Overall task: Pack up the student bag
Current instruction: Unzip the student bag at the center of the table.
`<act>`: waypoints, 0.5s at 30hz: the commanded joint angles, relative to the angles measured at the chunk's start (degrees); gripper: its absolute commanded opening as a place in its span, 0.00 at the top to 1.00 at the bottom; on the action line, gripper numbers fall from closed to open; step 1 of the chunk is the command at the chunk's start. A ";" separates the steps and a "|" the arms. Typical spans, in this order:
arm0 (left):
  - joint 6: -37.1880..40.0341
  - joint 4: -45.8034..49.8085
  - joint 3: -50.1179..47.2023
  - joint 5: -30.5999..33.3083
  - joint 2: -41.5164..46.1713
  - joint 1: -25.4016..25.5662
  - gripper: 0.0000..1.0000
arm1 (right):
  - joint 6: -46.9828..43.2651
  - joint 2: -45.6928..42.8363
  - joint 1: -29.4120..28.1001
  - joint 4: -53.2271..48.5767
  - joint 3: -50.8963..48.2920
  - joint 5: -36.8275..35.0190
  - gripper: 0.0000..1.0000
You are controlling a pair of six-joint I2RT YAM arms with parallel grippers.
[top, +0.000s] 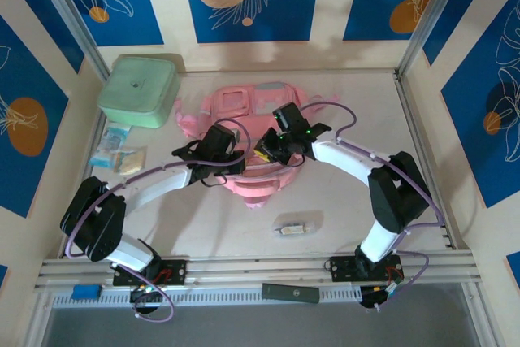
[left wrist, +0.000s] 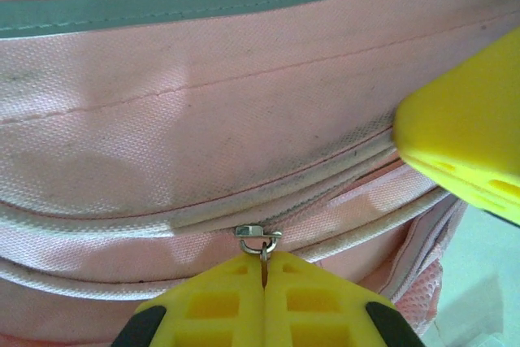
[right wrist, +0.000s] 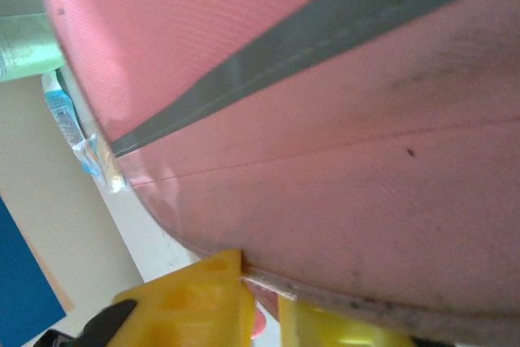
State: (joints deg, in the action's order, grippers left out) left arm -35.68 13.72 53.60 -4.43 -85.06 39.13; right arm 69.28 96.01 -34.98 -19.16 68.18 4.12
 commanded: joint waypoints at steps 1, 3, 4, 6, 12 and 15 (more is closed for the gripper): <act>0.51 1.00 -0.69 -1.35 2.83 0.92 1.00 | -2.79 -0.54 0.57 -2.03 0.97 -5.19 0.91; 0.53 2.10 -0.87 -0.77 3.22 0.88 1.00 | -5.15 -1.37 0.92 -3.60 0.80 -5.92 0.97; 0.53 2.70 -1.00 -0.23 3.48 0.88 1.00 | -6.52 -1.82 1.20 -4.05 0.72 -6.07 0.99; 0.55 4.55 -1.60 1.68 4.25 0.94 1.00 | -9.66 -3.18 2.23 -4.79 -0.13 -5.43 1.00; 1.69 9.72 -3.32 8.44 5.33 -1.05 1.00 | -19.08 -7.24 8.21 -5.68 -3.18 0.46 1.00; 2.44 8.65 -4.33 11.33 5.73 -3.33 1.00 | -22.92 -7.50 11.97 -5.67 -3.42 5.78 1.00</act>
State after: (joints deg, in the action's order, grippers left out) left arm -34.76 15.86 51.29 0.89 -81.06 38.28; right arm 53.56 89.80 -27.57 -23.53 65.45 9.67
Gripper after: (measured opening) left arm 0.065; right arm 0.047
